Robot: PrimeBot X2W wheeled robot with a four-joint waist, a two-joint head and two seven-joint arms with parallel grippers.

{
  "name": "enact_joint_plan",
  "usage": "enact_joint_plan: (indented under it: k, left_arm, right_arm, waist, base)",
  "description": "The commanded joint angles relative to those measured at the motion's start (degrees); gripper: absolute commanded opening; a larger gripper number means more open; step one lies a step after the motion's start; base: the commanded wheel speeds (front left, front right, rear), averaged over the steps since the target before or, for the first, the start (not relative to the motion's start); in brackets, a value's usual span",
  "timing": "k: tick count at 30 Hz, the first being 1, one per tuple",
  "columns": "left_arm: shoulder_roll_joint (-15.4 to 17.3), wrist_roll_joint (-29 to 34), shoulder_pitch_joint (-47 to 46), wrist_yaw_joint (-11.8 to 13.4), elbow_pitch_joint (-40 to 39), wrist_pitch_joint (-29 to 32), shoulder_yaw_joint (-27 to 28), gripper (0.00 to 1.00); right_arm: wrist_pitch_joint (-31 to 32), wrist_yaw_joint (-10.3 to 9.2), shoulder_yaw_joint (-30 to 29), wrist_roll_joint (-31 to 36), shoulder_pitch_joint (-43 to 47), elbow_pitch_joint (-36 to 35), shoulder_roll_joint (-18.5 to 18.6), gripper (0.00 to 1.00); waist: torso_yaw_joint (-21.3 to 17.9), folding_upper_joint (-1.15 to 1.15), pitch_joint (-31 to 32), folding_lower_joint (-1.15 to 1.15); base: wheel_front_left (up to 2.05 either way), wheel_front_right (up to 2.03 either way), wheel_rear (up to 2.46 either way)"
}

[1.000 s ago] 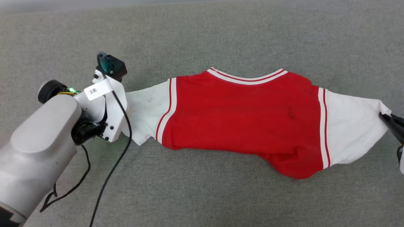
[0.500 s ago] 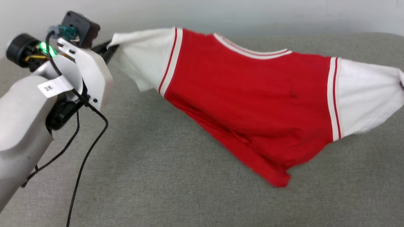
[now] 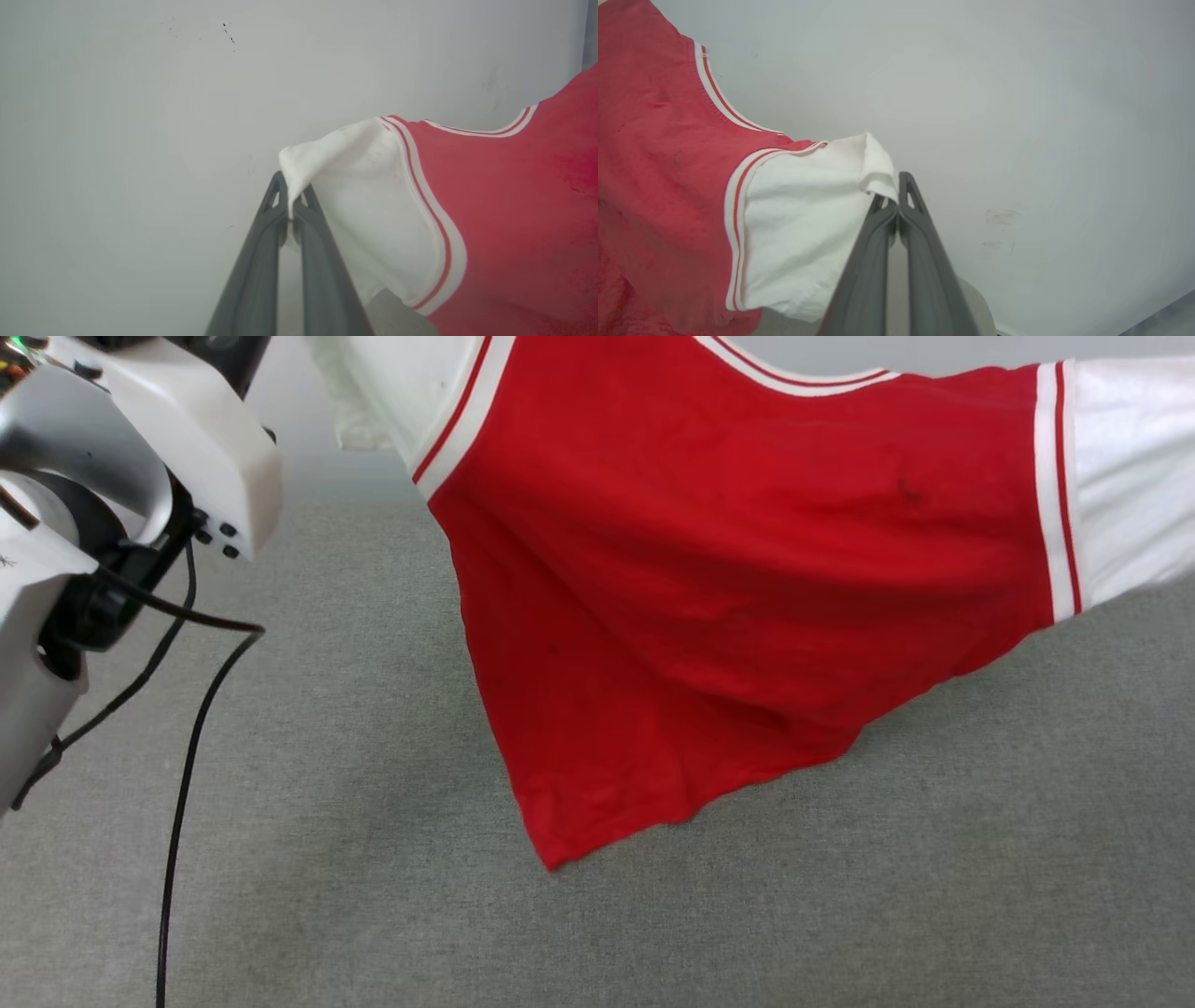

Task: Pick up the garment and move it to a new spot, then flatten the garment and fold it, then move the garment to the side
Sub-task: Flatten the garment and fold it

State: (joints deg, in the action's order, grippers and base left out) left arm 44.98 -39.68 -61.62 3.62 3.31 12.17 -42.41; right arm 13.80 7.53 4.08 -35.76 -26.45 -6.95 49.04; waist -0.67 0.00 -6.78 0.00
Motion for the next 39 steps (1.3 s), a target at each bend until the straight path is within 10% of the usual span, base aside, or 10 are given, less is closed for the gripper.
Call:
enact_joint_plan:
  k: [1,14,39]
  left_arm:
    - [0.5,0.0,-1.1,0.4,-0.4,0.1,0.3,0.0]
    - [-4.1,1.8,-12.0,-0.9,4.6,-0.5,1.7,0.0]
    - [-15.5,8.1,-44.3,-6.8,37.8,-12.6,3.5,0.0]
  right_arm:
    - [0.0,-0.08,0.1,0.1,-1.7,-0.2,0.4,0.0]
    - [0.6,-0.08,8.9,-0.3,-19.8,4.5,2.3,0.0]
    - [-10.5,-0.08,31.4,9.4,-74.3,39.6,-9.3,0.0]
  waist:
    - [0.1,0.0,0.0,0.0]
    - [0.5,0.0,-6.4,0.0]
    - [-1.2,0.0,-23.0,0.0]
  base:
    - [0.0,0.0,0.0]
    - [0.0,0.0,0.0]
    - [0.0,0.0,0.0]
